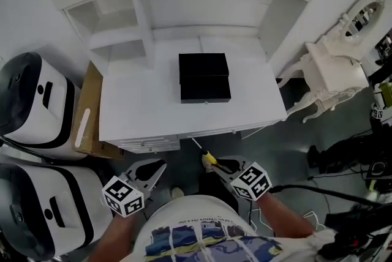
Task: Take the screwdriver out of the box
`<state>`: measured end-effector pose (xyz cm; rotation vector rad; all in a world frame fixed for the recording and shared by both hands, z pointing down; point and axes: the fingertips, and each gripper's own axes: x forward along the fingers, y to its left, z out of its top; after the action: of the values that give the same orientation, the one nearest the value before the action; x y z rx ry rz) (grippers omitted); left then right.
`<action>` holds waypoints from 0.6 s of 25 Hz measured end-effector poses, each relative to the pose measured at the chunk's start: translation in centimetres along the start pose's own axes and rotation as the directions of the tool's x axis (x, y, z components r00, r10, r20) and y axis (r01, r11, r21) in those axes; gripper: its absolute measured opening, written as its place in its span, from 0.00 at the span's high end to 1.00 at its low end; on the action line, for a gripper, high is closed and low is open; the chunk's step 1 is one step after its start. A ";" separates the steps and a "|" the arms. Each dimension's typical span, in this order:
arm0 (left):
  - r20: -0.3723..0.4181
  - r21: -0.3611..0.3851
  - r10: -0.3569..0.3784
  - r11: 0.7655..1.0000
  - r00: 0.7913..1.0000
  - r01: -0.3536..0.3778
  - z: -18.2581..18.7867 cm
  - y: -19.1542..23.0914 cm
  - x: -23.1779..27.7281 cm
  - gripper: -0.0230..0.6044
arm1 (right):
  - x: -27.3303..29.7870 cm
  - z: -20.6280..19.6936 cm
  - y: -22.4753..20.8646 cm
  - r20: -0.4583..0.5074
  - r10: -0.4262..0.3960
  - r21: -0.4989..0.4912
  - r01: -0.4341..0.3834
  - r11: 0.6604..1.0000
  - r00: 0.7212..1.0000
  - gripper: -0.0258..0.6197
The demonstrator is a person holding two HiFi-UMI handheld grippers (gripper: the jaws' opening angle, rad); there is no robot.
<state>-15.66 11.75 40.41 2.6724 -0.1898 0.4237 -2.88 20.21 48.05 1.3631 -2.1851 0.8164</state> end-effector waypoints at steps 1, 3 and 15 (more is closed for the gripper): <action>-0.002 -0.009 -0.009 1.000 1.000 0.009 -0.8 -0.2 -1.0 0.91 | 0.0 -0.4 1.4 0.007 -0.008 0.004 0.008 1.000 1.000 0.82; -0.009 -0.028 -0.030 0.999 1.000 0.029 -2.4 -0.6 -2.5 0.91 | -0.1 -1.5 3.8 0.012 -0.026 0.005 0.026 1.000 1.000 0.82; -0.051 0.043 -0.100 0.994 0.994 0.103 -4.1 -2.9 -2.6 0.91 | -2.8 -3.1 8.9 0.049 -0.085 0.022 0.084 0.996 0.995 0.82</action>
<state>-18.62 16.28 41.96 2.6986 -0.0297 0.4660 -9.62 27.22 46.32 1.4897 -2.1459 0.7825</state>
